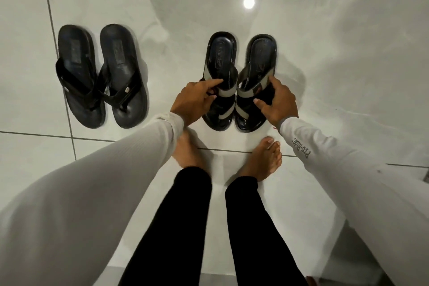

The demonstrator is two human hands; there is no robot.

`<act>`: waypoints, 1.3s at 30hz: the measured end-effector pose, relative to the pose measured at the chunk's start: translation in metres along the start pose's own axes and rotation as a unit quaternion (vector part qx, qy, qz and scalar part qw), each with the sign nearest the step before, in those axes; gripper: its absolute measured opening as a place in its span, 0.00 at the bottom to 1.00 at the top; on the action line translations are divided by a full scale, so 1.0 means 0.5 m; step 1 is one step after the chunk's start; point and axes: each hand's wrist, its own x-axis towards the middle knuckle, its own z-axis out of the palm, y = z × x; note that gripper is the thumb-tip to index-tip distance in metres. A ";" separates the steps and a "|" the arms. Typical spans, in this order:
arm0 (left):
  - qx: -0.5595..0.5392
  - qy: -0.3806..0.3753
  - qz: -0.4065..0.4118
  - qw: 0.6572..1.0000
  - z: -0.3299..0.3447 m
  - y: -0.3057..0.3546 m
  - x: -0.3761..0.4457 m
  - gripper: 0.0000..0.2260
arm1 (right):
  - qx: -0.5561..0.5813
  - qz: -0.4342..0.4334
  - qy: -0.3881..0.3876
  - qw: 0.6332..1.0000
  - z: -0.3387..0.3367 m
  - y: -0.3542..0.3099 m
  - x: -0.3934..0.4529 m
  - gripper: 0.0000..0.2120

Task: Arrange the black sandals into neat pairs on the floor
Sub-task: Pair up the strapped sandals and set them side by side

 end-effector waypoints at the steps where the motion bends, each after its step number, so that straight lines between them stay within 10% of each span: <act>1: 0.000 0.000 0.003 1.000 -0.002 -0.006 -0.002 0.25 | -0.010 -0.012 -0.002 1.000 -0.004 -0.006 0.000 0.37; 7: 0.099 0.042 -0.064 0.992 -0.044 -0.002 -0.005 0.37 | -0.247 -0.120 0.017 0.961 -0.032 -0.056 -0.007 0.48; 16: 0.362 -0.129 -0.081 0.920 -0.019 0.068 0.091 0.63 | -0.440 -0.154 0.002 0.885 -0.001 -0.078 0.042 0.48; 39: 0.281 -0.048 -0.105 0.953 0.092 0.511 0.437 0.53 | -0.386 -0.166 -0.006 0.907 -0.414 0.087 0.328 0.54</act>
